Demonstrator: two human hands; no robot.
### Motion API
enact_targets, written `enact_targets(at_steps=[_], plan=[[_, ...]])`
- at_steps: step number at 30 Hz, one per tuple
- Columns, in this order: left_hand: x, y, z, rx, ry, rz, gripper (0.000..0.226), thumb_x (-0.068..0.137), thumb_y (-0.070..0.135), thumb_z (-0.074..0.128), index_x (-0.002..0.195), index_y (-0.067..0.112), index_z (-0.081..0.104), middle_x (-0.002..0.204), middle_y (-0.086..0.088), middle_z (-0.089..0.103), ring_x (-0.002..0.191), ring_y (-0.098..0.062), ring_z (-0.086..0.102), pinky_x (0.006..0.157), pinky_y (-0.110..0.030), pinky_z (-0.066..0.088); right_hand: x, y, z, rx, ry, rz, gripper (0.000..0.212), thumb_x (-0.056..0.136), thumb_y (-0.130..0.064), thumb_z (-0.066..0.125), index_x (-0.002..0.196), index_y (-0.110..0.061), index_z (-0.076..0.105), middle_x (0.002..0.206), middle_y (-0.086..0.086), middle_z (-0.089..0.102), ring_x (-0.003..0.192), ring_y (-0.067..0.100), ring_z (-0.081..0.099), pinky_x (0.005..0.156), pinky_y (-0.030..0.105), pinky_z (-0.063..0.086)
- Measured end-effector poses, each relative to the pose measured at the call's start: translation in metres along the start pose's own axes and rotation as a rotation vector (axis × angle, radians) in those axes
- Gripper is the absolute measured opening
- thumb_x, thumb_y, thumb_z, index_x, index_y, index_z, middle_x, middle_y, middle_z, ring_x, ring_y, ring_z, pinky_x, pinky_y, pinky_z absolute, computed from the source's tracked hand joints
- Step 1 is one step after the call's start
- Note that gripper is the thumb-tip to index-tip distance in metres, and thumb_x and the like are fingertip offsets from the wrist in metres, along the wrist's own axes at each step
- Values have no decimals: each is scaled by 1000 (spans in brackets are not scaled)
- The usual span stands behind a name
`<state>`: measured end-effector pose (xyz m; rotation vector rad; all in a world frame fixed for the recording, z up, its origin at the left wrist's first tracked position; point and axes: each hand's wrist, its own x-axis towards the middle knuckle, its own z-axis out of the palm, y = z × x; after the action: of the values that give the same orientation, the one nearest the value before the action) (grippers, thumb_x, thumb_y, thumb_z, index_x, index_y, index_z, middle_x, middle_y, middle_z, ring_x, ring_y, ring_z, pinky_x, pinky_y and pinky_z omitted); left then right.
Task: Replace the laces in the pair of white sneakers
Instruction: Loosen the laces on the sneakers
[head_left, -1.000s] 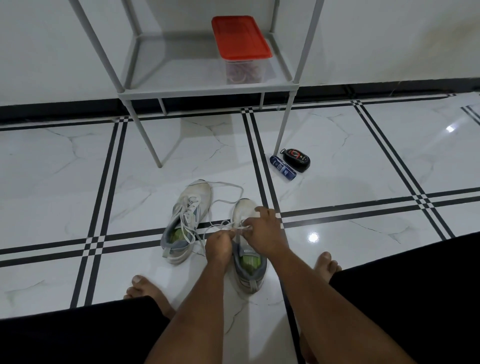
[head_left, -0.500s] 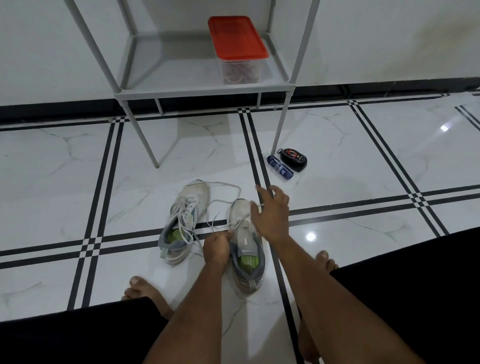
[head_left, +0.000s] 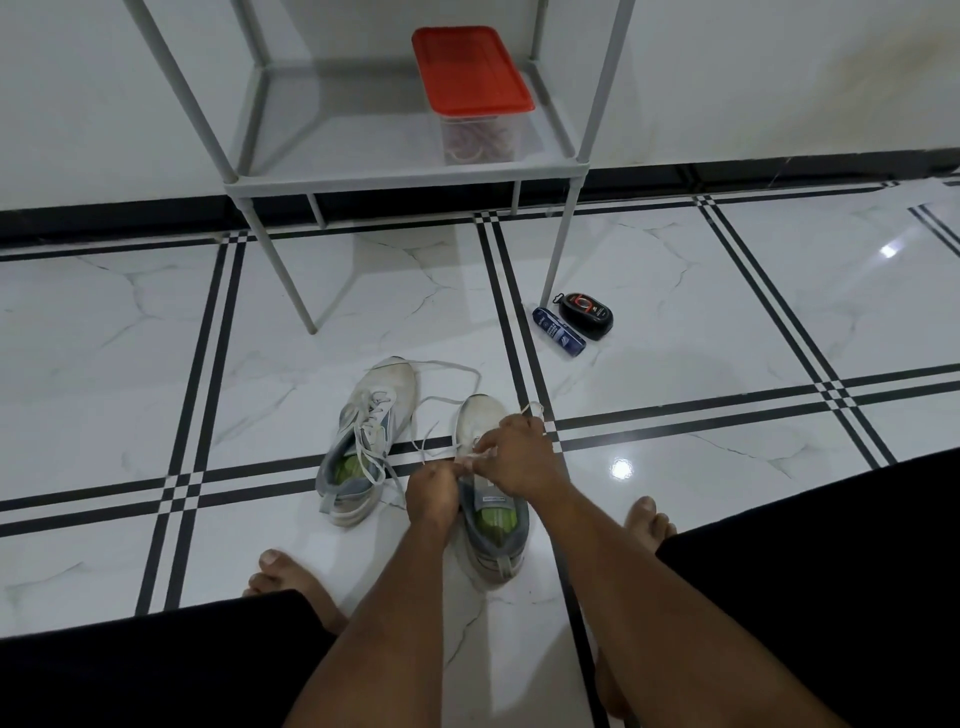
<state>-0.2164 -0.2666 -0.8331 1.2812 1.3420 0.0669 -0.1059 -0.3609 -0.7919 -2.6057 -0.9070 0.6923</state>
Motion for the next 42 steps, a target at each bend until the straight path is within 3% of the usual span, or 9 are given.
enact_targets(at_steps=[4, 9, 14, 18, 21, 24, 29, 36, 42], plan=[[13, -9, 1, 19, -22, 9, 25, 77, 47, 74, 69, 24, 79, 80, -4, 77, 85, -29, 73, 84, -51, 61, -5, -3, 11, -87, 23, -30, 19, 96, -30, 65, 106, -33, 80, 131, 7, 52, 130, 34, 42, 108, 43, 43], [19, -12, 3, 23, -45, 25, 36, 70, 49, 70, 78, 15, 79, 91, -9, 78, 91, -31, 73, 87, -52, 61, 12, -8, -31, 433, 132, 164, 17, 92, -24, 63, 82, -38, 66, 123, 3, 56, 119, 24, 47, 103, 35, 39], [9, -3, 1, 25, -39, 19, 31, 83, 42, 73, 89, 13, 80, 99, -10, 77, 95, -31, 71, 92, -49, 59, 31, -10, -76, 1172, 322, 281, 12, 105, -18, 61, 97, -23, 68, 88, -1, 68, 77, 15, 57, 69, 28, 50], [8, 0, 0, 44, -31, 12, 40, 76, 48, 70, 94, 13, 81, 105, -12, 77, 100, -33, 71, 94, -49, 59, 35, -5, -83, 1512, 341, 352, 14, 107, -19, 60, 120, -23, 64, 95, 5, 68, 83, 17, 61, 75, 34, 59], [0, 5, -2, 60, 10, 26, 28, 86, 45, 71, 92, 18, 79, 98, -5, 77, 96, -28, 69, 92, -45, 58, 30, 9, -58, 946, 312, 421, 67, 105, -38, 60, 164, -34, 28, 163, 19, 37, 142, 35, 49, 117, 48, 44], [-7, 10, -4, 96, 97, 136, 20, 97, 40, 57, 97, 24, 69, 104, -2, 75, 95, -24, 66, 87, -39, 53, 7, 13, -20, 598, 170, 392, 96, 102, -51, 60, 170, -21, -1, 175, 17, 1, 160, 40, 18, 127, 51, 27], [13, 17, -8, 499, 30, 477, 28, 100, 17, 50, 121, 22, 69, 122, -6, 64, 110, -28, 63, 94, -41, 51, -43, 14, 34, 171, 215, 50, 69, 95, -57, 60, 144, -10, 49, 141, 13, 49, 126, 34, 54, 99, 43, 50], [22, 35, -9, 724, -64, 618, 8, 94, 25, 66, 98, 24, 73, 113, -2, 59, 100, -21, 62, 88, -38, 53, -55, 9, 38, 111, 189, 1, 86, 81, -79, 54, 140, -16, 55, 139, 2, 52, 125, 24, 53, 95, 40, 52], [17, 64, -9, 201, -93, 317, 25, 97, 23, 46, 82, 13, 64, 88, -5, 74, 80, -24, 71, 77, -44, 61, -56, 12, 42, 56, 149, -23, 69, 91, -58, 54, 145, -16, 52, 149, 1, 47, 136, 24, 42, 100, 41, 49]])
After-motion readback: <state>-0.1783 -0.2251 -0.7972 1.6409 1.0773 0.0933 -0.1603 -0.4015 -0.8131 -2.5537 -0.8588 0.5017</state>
